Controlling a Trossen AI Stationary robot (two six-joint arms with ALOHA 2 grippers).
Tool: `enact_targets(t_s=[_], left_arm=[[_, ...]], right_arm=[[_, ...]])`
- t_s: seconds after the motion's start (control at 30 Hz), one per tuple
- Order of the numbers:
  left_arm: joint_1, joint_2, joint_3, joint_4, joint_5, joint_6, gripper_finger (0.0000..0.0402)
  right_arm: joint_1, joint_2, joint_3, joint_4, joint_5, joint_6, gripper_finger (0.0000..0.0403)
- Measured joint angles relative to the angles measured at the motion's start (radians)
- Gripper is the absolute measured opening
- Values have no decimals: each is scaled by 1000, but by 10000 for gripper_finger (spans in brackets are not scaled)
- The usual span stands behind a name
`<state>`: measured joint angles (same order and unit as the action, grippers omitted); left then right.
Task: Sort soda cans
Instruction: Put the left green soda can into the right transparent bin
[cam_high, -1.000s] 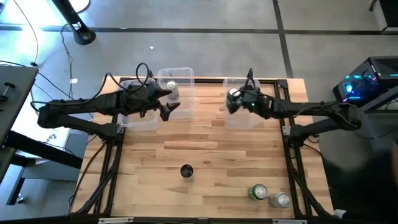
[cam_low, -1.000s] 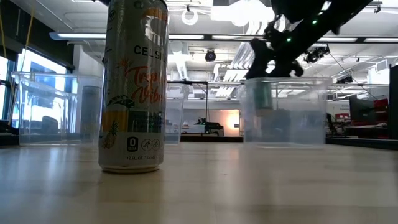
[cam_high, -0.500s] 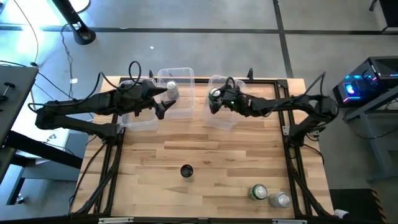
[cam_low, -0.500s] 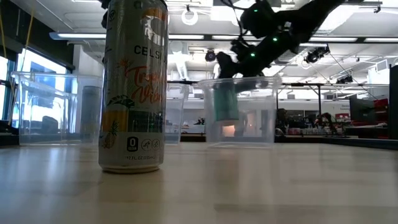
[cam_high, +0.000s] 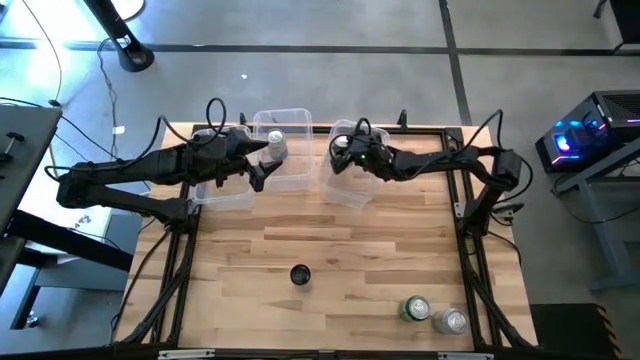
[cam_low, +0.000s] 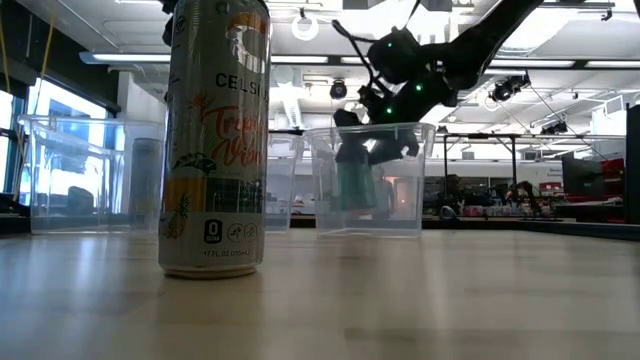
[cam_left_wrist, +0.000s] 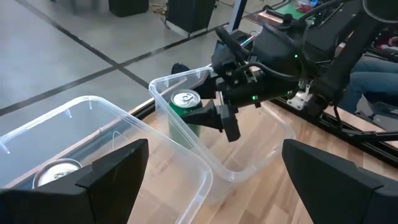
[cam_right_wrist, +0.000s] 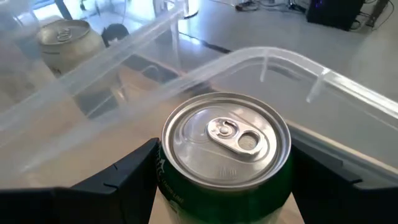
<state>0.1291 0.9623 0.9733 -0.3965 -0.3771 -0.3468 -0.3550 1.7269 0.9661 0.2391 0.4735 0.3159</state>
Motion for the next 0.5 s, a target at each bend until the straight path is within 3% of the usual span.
enact_targets(t_s=[0.1, 0.3, 0.5], left_arm=[[0, 0, 0, -1, 0, -1, 362], [0, 0, 0, -2, -1, 8, 362], [0, 0, 0, -3, -2, 8, 362]], right_arm=[[-6, 3, -1, -23, 1, -3, 284], [-5, 3, 0, -58, 4, -3, 349], [-5, 1, 0, -80, -11, -1, 360]])
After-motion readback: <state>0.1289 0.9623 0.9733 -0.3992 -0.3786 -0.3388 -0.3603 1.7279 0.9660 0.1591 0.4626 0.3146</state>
